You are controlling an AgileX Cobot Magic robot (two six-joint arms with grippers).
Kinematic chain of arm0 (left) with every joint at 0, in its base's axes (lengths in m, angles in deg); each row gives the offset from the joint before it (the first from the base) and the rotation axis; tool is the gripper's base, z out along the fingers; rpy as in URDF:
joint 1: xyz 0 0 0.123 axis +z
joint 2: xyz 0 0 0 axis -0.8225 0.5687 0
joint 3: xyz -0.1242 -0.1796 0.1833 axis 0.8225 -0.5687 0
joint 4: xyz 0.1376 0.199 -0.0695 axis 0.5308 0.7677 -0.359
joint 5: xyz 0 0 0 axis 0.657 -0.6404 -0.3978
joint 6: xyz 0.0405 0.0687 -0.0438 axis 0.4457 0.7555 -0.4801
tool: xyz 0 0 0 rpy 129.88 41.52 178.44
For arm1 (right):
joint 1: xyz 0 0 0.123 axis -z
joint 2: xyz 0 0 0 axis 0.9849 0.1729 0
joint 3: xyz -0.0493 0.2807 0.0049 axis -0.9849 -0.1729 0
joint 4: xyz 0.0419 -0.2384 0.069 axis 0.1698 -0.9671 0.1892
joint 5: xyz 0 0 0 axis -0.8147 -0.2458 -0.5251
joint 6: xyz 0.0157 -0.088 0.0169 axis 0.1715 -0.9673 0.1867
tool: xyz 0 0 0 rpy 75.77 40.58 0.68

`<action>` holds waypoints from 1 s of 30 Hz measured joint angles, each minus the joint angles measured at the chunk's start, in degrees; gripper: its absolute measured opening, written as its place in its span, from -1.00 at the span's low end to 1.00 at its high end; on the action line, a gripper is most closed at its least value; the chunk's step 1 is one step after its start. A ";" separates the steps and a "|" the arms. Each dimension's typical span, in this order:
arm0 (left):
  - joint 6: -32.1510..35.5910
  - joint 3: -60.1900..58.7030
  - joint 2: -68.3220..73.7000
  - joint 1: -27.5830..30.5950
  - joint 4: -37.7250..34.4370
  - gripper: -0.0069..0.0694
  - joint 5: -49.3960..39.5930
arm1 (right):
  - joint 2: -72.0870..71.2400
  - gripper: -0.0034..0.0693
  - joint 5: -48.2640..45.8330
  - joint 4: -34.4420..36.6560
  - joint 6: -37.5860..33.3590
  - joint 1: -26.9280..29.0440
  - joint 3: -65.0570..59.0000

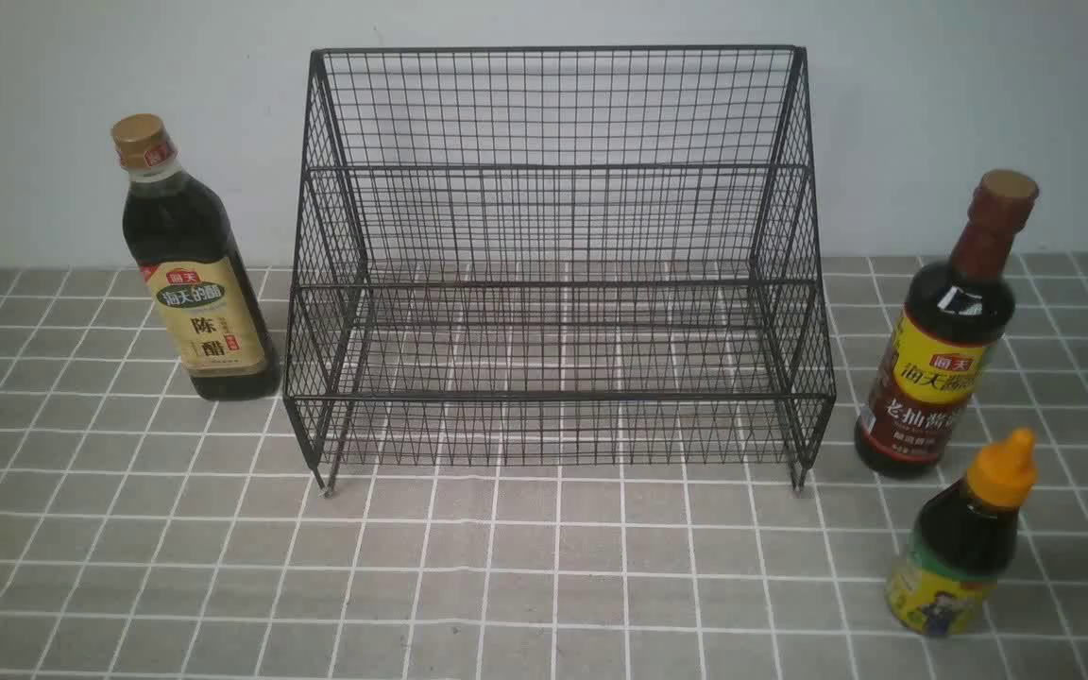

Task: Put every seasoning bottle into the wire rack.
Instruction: Use the right arm to grab the condiment bottle closest to it

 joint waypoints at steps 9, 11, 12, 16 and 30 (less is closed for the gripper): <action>0.00 0.00 0.00 0.00 0.00 -0.84 0.00 | 0.00 -0.94 0.00 0.00 0.00 0.00 0.00; 0.00 0.00 0.00 0.00 0.00 -0.84 0.00 | 0.00 -0.94 0.00 0.00 0.00 0.00 0.00; 0.00 0.00 0.00 0.00 0.00 -0.84 0.00 | 0.00 -0.94 0.00 0.00 0.00 0.00 0.00; 0.00 0.00 0.00 0.00 0.00 -0.84 0.00 | 0.00 -0.94 0.00 0.00 0.00 0.00 0.00; 0.00 0.00 0.00 0.00 0.00 -0.84 0.00 | 0.00 -0.94 22.04 22.86 11.08 0.00 -0.39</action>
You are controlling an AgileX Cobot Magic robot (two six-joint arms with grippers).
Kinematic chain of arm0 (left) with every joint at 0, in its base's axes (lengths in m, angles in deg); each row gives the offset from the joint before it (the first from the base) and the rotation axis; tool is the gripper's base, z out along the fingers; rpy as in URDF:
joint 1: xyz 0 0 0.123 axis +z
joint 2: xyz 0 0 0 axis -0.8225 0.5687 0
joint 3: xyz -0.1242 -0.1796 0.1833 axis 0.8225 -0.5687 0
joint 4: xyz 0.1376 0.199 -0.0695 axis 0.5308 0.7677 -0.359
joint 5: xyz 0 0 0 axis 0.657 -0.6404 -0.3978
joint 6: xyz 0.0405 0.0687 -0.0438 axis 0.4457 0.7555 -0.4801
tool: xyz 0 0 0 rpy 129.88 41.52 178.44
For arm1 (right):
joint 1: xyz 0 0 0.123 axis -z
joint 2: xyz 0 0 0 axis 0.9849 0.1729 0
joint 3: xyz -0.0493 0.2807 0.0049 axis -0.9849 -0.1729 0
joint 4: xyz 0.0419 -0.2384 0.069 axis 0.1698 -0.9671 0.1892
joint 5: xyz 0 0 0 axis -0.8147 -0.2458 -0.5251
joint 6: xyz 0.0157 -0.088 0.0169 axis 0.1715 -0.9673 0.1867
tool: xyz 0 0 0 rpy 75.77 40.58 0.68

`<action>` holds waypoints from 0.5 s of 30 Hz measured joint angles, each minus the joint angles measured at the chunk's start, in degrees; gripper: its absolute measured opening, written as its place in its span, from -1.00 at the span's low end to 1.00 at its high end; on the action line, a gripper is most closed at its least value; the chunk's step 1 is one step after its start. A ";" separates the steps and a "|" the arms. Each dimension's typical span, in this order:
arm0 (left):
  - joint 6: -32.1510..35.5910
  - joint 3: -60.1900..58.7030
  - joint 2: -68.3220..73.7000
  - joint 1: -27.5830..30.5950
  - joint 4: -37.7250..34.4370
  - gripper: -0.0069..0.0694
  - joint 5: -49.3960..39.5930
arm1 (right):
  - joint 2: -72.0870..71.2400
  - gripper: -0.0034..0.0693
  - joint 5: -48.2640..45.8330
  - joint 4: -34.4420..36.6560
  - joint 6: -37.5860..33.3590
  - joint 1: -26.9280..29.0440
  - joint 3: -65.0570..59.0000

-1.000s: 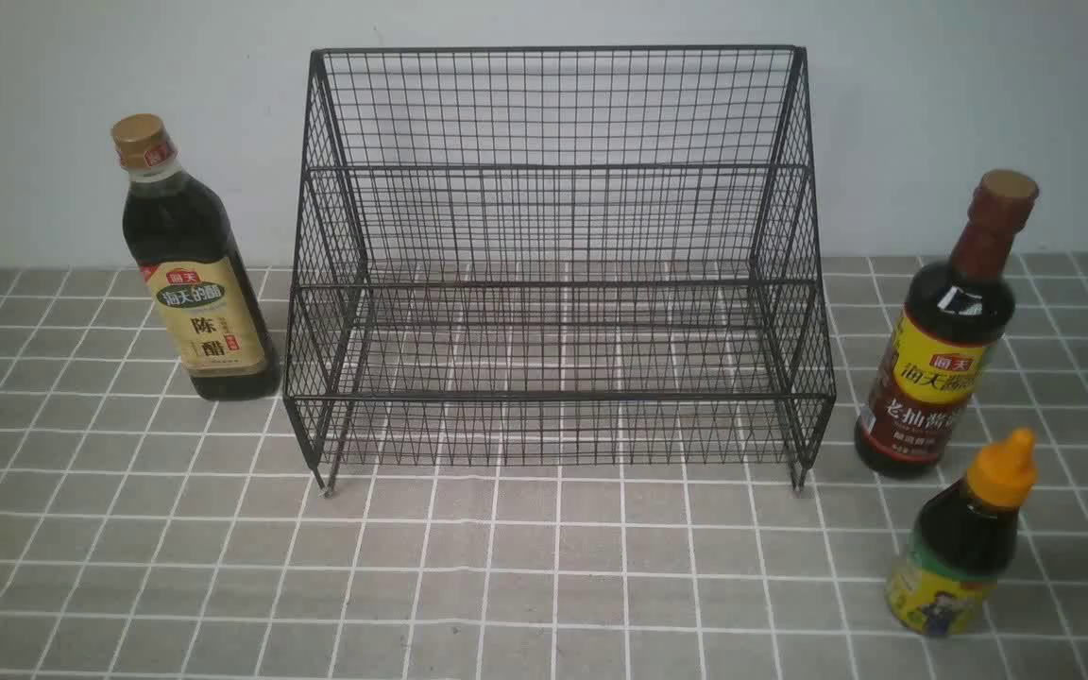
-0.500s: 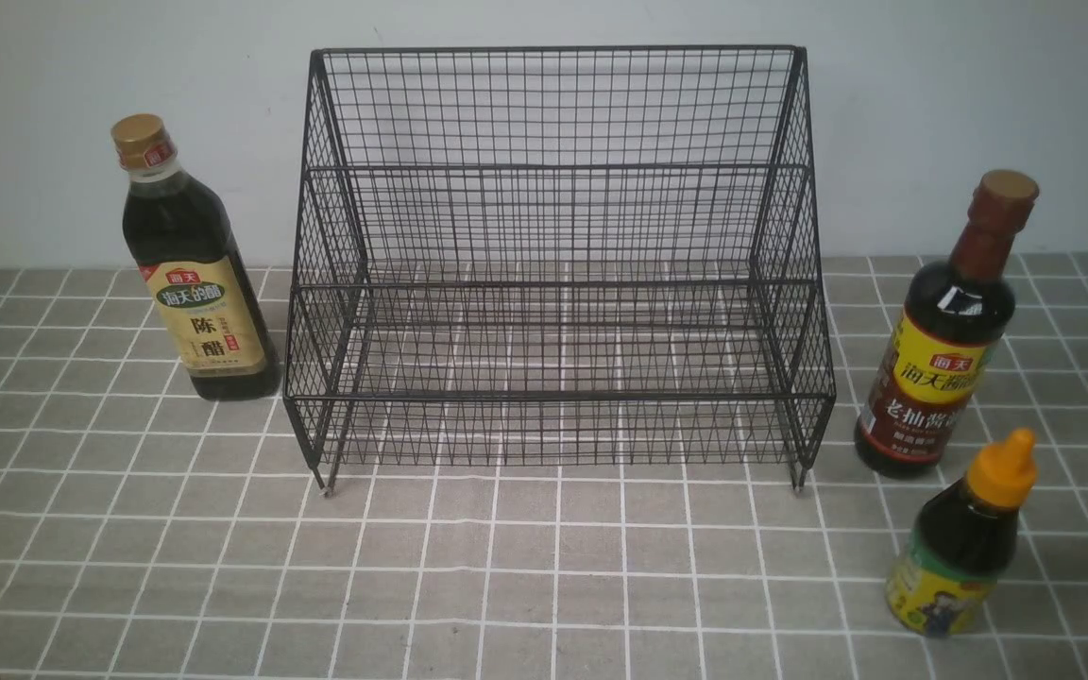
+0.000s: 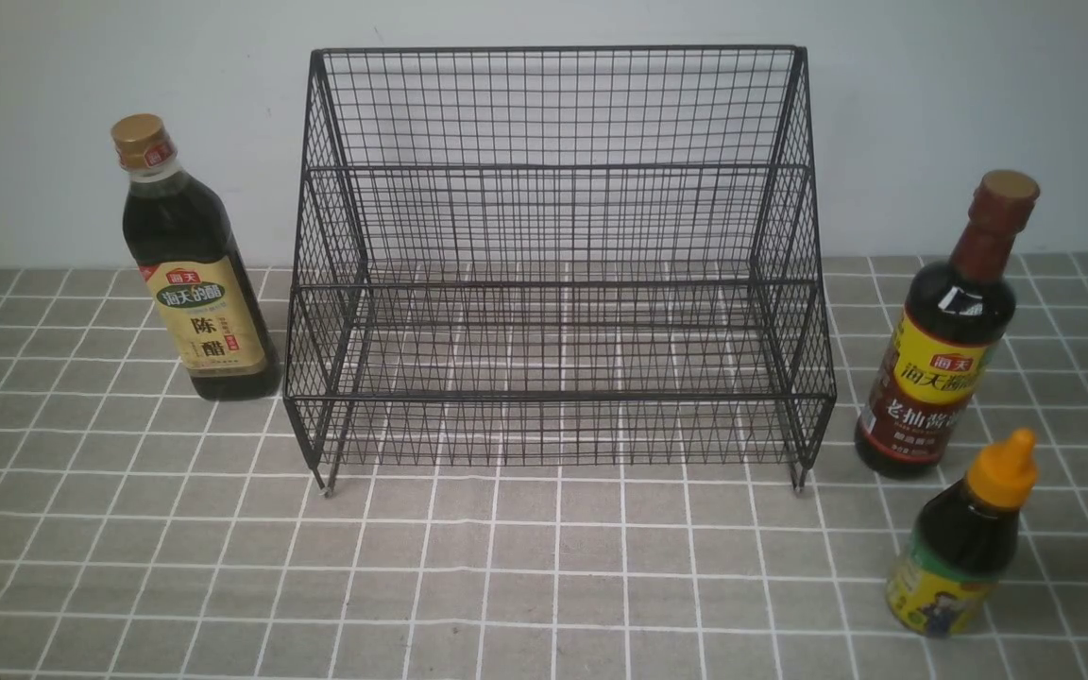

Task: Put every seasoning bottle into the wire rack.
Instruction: Use the right arm to grab the condiment bottle closest to it

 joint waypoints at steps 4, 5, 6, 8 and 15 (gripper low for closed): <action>0.00 0.00 0.00 0.00 0.00 -0.84 0.00 | 0.00 -0.94 3.42 1.14 0.90 0.00 0.00; 0.00 0.00 0.00 0.00 0.00 -0.84 0.00 | 0.00 -0.94 2.15 1.40 1.92 -0.19 1.02; 0.00 0.00 0.00 0.00 0.00 -0.84 0.00 | 0.00 -0.94 -1.30 1.10 2.39 -0.51 3.31; 0.00 0.00 0.00 0.00 0.00 -0.84 0.00 | 1.35 -0.94 -11.27 -2.53 1.28 -1.45 10.85; 0.00 0.00 0.00 0.06 0.00 -0.84 0.00 | 21.34 -0.94 -44.57 -10.35 -9.94 -3.42 37.47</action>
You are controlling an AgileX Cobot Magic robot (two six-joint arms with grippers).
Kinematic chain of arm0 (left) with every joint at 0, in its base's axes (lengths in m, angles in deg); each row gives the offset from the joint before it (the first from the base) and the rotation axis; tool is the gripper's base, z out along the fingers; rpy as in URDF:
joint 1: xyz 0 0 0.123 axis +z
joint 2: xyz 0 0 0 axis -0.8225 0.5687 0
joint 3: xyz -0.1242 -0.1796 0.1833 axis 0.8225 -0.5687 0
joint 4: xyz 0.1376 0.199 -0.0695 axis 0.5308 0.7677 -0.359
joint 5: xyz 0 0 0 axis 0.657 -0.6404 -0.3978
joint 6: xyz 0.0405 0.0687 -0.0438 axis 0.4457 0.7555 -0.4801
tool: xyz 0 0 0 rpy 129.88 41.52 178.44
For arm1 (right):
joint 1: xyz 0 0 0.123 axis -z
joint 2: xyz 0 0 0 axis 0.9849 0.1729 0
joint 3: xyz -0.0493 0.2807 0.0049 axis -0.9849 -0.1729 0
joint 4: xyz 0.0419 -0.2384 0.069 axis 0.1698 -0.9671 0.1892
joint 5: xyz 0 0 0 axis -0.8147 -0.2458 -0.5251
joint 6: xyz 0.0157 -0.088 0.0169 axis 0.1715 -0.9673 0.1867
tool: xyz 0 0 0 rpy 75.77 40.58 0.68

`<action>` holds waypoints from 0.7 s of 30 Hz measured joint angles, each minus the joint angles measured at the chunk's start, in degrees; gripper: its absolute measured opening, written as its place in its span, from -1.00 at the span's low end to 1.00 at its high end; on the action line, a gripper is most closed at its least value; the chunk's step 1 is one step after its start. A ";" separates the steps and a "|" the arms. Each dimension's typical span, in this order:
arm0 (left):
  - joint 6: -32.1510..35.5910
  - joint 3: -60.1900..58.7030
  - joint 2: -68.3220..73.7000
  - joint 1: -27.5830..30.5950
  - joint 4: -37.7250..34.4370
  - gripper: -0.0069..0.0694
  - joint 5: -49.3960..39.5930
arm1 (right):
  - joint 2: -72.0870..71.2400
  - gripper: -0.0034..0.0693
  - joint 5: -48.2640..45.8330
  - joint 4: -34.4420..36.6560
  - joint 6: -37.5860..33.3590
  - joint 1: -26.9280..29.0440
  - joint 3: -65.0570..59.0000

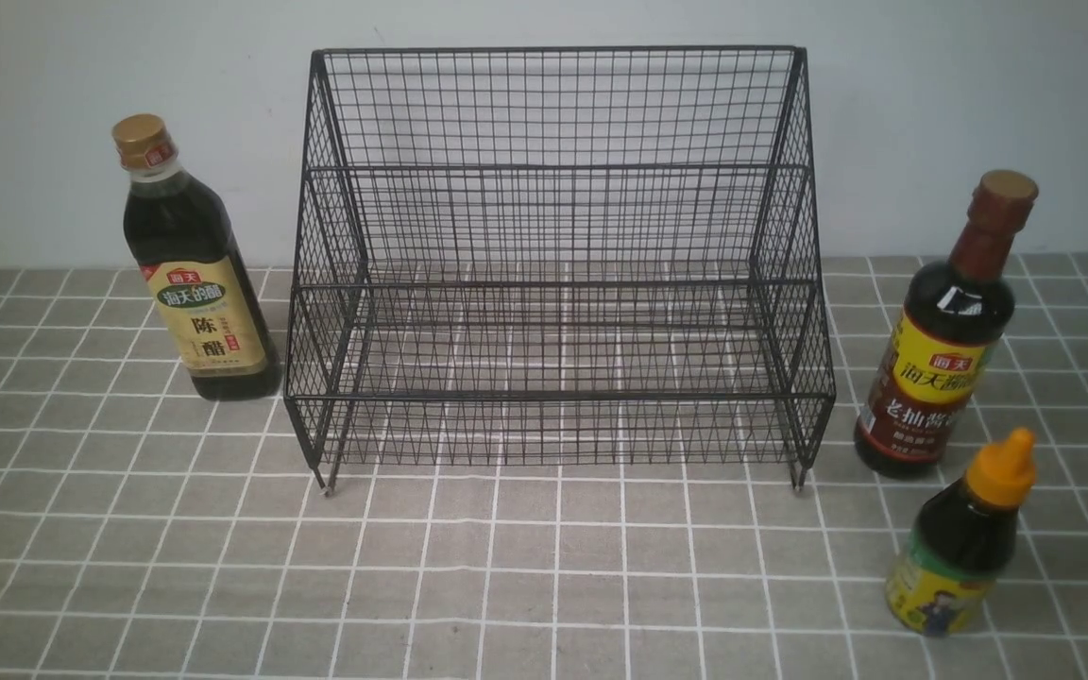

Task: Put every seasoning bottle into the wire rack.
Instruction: Use the right arm to grab the condiment bottle closest to it

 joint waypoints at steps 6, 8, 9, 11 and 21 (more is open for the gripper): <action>0.00 0.00 0.00 0.00 0.00 -0.84 0.00 | 20.11 -0.90 -22.67 0.07 -6.70 -0.06 17.00; 0.00 0.00 0.00 0.00 0.00 -0.84 0.00 | 28.07 -0.80 -25.90 0.66 -9.81 -0.06 21.64; 0.00 0.00 0.00 0.00 0.00 -0.84 0.00 | 30.93 -0.75 -26.34 1.33 -10.93 -0.06 22.72; 0.00 0.00 0.00 0.00 0.00 -0.84 0.00 | 35.12 -0.60 -26.47 2.92 -13.25 -0.06 24.14; 0.00 0.00 0.00 0.00 0.00 -0.84 0.00 | 48.81 0.50 -19.80 5.89 -16.46 -0.10 24.98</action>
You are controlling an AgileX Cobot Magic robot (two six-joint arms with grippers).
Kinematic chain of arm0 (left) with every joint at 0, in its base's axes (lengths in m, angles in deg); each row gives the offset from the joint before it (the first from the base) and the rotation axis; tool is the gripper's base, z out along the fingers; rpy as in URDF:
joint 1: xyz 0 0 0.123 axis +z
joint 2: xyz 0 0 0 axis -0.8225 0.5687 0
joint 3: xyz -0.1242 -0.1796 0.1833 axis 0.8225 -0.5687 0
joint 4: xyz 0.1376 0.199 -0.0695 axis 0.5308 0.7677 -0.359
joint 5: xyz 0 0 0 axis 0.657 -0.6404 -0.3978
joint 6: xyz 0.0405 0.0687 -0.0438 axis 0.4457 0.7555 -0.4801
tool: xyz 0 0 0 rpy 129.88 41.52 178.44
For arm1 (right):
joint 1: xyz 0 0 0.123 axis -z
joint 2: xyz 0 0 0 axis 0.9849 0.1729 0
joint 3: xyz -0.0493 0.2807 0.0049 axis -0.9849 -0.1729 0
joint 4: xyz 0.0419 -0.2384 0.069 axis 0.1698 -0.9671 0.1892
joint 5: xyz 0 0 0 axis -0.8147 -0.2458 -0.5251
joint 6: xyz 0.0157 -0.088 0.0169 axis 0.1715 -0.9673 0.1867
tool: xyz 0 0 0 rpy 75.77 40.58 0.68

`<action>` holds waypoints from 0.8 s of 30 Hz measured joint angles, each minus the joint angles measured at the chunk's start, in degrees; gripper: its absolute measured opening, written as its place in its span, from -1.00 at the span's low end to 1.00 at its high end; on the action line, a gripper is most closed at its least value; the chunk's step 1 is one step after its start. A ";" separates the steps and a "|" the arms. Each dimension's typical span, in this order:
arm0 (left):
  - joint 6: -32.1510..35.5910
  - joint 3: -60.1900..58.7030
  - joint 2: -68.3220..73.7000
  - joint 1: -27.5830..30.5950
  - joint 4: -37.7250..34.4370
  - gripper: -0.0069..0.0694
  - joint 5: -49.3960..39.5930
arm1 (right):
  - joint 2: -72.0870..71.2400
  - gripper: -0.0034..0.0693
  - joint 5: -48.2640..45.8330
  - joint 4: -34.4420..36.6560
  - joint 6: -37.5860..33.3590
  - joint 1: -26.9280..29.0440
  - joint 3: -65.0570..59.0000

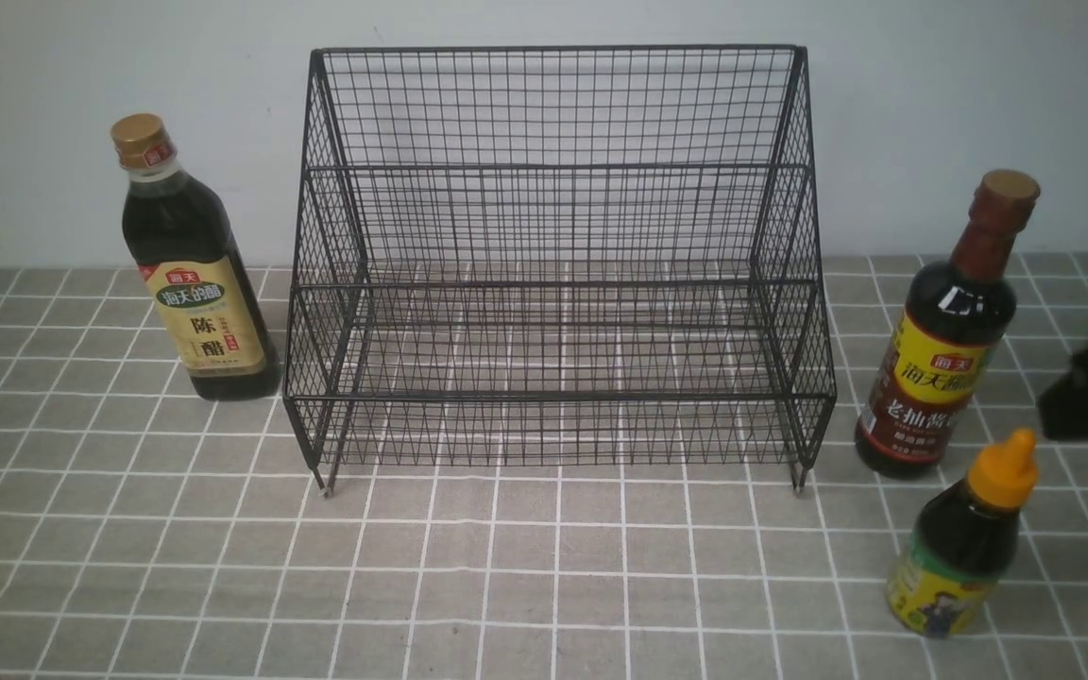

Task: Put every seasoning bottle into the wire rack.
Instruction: Use the right arm to grab the condiment bottle closest to it, then use the right arm to put the condiment bottle back on the shelf

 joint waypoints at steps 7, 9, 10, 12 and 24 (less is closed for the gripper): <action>0.00 0.00 0.00 0.00 0.00 -0.84 0.00 | 8.26 0.74 2.81 2.24 -2.48 0.00 0.06; 0.00 0.00 0.00 0.00 0.00 -0.84 0.00 | 11.08 0.73 2.94 2.24 -2.61 0.00 0.06; 0.00 0.00 0.00 0.00 0.00 -0.84 0.00 | 11.56 0.73 2.93 2.24 -2.61 0.00 0.06; 0.00 0.00 0.00 0.00 0.00 -0.84 0.00 | 14.26 0.61 2.93 2.24 -2.66 0.00 0.06; 0.00 0.00 0.00 0.00 0.00 -0.84 0.00 | 13.11 -0.07 -2.81 1.44 -4.02 -0.07 1.40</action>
